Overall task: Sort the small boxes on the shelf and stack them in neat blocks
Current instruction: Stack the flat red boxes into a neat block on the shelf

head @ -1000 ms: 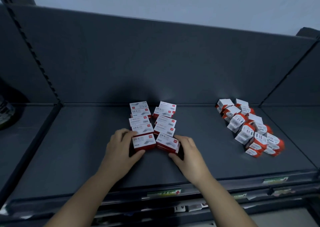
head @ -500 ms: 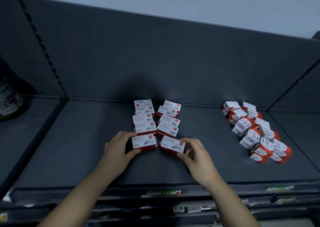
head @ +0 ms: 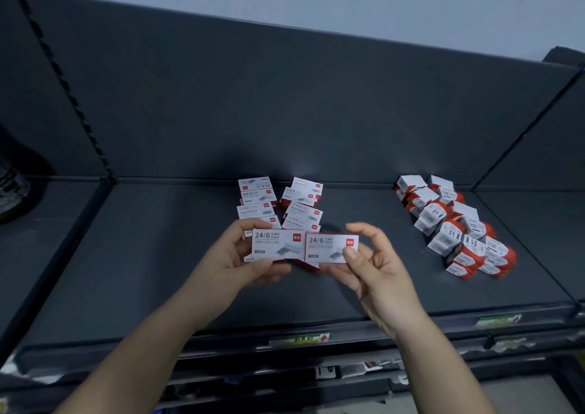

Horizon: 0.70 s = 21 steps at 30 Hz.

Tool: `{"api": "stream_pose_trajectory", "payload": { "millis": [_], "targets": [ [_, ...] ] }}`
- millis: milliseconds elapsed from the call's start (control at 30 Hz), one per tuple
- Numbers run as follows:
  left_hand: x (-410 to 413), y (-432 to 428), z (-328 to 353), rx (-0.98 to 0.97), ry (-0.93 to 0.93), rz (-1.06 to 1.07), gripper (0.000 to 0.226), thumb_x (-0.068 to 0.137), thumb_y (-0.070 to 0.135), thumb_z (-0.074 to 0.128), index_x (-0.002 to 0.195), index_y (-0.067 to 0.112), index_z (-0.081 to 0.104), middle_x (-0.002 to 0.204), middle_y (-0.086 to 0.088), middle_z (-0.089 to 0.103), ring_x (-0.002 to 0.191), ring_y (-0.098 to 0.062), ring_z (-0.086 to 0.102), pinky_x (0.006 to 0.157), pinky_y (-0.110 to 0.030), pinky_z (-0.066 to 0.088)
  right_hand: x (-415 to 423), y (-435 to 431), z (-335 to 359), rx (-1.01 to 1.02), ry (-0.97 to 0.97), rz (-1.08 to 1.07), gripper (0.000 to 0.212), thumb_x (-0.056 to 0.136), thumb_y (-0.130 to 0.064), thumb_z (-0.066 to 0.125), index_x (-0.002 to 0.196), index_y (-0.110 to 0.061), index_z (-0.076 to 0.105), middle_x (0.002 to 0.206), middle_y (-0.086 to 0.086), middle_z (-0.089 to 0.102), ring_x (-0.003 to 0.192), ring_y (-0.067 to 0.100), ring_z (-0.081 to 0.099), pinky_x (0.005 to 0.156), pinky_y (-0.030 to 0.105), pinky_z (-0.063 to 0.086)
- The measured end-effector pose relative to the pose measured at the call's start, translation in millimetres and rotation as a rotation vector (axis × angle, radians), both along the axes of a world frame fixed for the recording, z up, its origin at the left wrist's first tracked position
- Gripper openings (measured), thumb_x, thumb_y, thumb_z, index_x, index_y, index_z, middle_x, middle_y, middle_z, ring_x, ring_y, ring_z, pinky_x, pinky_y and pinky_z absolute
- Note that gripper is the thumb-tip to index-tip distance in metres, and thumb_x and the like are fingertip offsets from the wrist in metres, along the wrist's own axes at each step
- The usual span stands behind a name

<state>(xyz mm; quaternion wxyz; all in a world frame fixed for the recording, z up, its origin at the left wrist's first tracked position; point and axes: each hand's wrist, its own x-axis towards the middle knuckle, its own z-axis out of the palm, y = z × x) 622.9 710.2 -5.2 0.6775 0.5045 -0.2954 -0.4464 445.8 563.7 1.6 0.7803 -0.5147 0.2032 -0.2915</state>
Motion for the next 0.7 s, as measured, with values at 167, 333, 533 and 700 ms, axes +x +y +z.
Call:
{"api": "stream_pose_trajectory", "payload": {
  "millis": [167,333,533,700],
  "targets": [
    [0,-2,2,-0.054,0.162,0.057,0.025,0.083,-0.006,0.061,0.099,0.013,0.057,0.113,-0.015,0.07,0.099,-0.033,0.07,0.073,-0.029,0.058,7,12,6,0.06,-0.025,-0.001,0.026,0.083,-0.01,0.06,0.109,-0.011,0.058,0.108,0.02,0.07,0.087,0.031,0.072,0.072,0.03,0.06],
    [-3,-5,-4,-0.063,-0.024,0.11,0.011,0.09,0.001,0.057,0.092,0.01,0.062,0.113,-0.005,0.067,0.105,-0.022,0.066,0.081,-0.029,0.056,16,22,2,0.005,-0.031,0.003,0.011,0.076,-0.019,0.072,0.087,-0.017,0.07,0.103,0.007,0.072,0.097,0.02,0.069,0.075,0.027,0.057],
    [2,1,2,-0.095,-0.235,0.076,0.048,0.091,-0.022,0.041,0.115,0.018,0.056,0.104,-0.001,0.071,0.105,-0.016,0.065,0.085,-0.025,0.054,19,19,-2,-0.2,0.038,-0.065,0.041,0.086,0.015,0.053,0.114,-0.016,0.053,0.102,-0.007,0.07,0.096,0.013,0.065,0.072,0.027,0.057],
    [3,4,4,-0.108,-0.385,0.126,0.042,0.098,-0.001,0.044,0.128,0.027,0.051,0.116,0.004,0.07,0.115,-0.013,0.062,0.096,-0.028,0.051,20,16,-2,-0.206,0.031,-0.095,0.05,0.084,0.018,0.055,0.119,-0.017,0.053,0.111,0.004,0.064,0.101,0.018,0.061,0.075,0.028,0.056]
  ]
}}
